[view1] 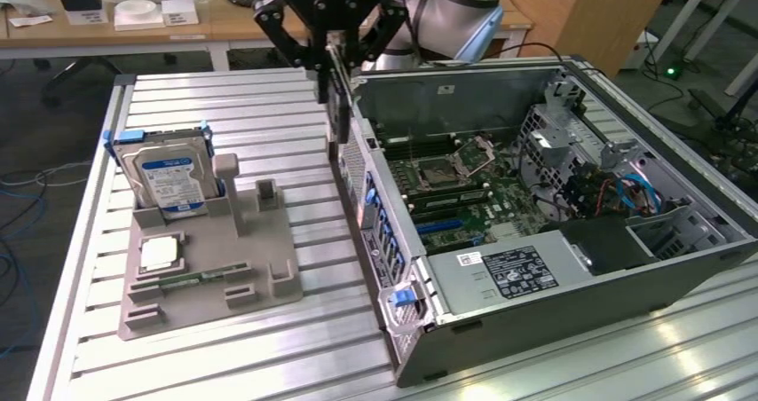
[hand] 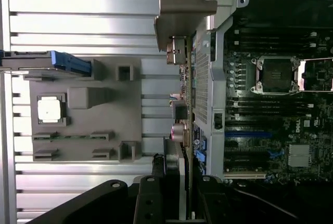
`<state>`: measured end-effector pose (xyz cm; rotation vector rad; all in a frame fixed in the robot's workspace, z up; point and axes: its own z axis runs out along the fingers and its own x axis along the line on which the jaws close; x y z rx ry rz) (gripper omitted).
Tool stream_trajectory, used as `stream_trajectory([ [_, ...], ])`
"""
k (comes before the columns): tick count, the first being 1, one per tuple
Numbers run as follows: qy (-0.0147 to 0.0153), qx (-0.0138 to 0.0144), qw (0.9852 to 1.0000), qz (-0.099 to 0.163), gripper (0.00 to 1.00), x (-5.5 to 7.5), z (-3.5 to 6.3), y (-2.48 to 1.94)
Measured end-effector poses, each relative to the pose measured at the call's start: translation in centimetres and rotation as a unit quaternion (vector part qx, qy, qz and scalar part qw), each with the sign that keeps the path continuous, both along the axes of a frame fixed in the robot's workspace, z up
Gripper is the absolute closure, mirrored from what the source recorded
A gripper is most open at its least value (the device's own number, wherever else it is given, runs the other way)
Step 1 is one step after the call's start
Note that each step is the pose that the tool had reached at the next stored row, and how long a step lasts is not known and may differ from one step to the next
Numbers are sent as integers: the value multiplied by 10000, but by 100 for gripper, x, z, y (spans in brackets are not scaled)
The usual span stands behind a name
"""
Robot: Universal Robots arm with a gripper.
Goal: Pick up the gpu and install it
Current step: 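Pick up the gpu and move the gpu toward the slot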
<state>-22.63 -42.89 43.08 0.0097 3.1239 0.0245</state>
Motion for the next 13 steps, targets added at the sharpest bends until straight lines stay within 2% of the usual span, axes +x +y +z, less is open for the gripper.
stream_trajectory([
  [13,0,-1,10000,-1,72,455,-21,0],
])
